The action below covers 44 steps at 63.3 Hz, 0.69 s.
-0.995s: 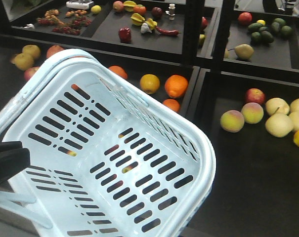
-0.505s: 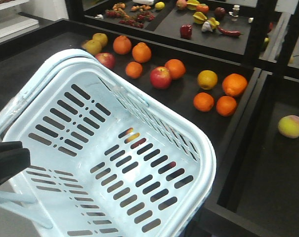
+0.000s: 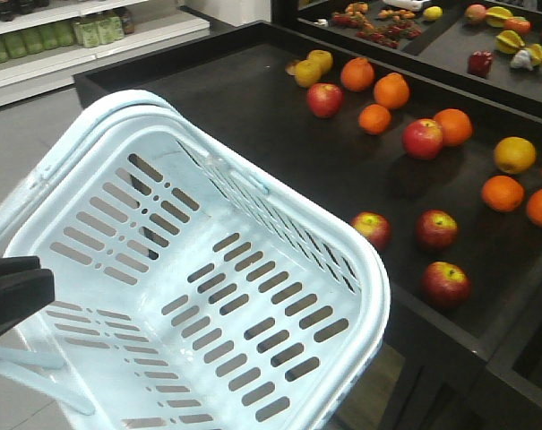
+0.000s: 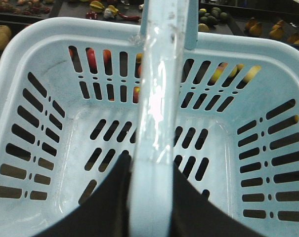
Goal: Pick three apples into basket with both arms
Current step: 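Hold the basket up with the left gripper while backing away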
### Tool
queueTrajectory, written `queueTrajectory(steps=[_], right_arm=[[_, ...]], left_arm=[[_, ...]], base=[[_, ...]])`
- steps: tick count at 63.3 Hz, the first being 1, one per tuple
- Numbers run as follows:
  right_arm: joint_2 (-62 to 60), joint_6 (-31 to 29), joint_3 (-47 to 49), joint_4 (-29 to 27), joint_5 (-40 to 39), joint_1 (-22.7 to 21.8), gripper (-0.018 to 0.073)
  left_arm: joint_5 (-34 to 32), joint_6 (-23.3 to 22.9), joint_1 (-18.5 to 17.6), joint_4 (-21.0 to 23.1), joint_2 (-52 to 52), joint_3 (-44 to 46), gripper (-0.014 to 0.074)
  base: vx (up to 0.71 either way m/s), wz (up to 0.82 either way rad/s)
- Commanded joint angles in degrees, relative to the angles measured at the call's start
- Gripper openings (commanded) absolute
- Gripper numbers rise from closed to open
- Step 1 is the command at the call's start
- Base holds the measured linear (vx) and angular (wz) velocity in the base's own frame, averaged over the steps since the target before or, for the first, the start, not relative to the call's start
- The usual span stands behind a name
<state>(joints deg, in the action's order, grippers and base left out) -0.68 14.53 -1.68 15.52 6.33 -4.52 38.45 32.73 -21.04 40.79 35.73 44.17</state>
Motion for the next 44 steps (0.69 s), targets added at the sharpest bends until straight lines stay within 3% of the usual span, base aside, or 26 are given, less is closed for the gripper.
queueTrajectory(steps=[1,44], right_arm=[[-0.7,-0.37,-0.7,0.68,-4.11,-0.34,-0.0005],[-0.7,-0.37,-0.7,0.68,-4.11,-0.34,-0.0005]], left_arm=[[-4.55,-0.66,-0.21,2.97,-0.12,1.52,-0.0006],[-4.55,-0.66,-0.21,2.97,-0.12,1.52,-0.0006]], base=[[-0.14,0.53],[-0.13,0.5]])
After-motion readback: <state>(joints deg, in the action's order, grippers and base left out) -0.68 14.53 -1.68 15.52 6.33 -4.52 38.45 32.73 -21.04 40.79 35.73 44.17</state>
